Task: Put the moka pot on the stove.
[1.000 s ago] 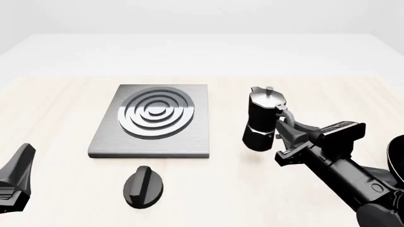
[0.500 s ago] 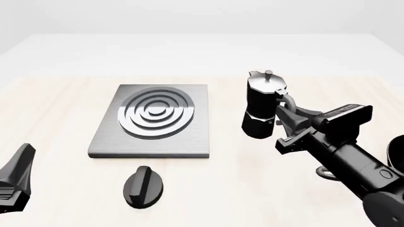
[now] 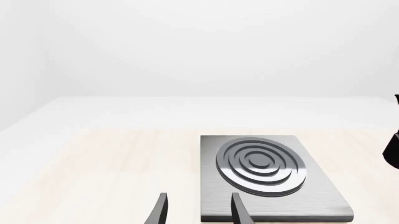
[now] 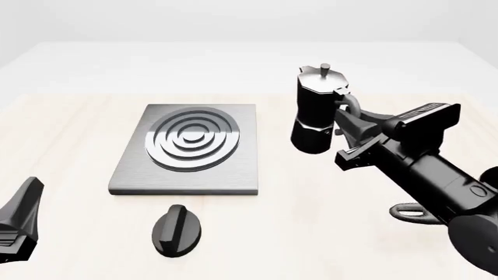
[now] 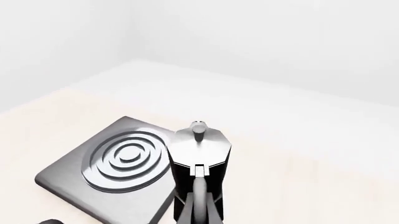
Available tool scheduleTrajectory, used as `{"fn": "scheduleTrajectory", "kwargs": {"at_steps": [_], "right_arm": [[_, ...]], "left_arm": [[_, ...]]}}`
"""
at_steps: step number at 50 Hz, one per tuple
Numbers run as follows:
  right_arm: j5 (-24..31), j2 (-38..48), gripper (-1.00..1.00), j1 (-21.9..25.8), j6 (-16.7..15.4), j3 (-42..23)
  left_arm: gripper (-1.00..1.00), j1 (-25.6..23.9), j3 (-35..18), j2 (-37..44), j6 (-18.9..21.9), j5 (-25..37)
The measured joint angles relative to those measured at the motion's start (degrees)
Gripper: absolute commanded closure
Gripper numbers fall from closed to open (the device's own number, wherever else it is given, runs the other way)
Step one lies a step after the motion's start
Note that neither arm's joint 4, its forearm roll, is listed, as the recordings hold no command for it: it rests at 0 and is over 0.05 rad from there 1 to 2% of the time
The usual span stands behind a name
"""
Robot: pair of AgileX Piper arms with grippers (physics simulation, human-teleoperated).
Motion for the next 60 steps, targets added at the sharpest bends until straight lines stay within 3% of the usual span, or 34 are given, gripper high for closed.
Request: {"fn": "scheduleTrajectory", "kwargs": {"at_steps": [60], "right_arm": [[3.51,11.37,1.0,5.02,1.68,-16.67]], "left_arm": [[-1.0,0.0,0.0,0.0,0.0,0.0]]}}
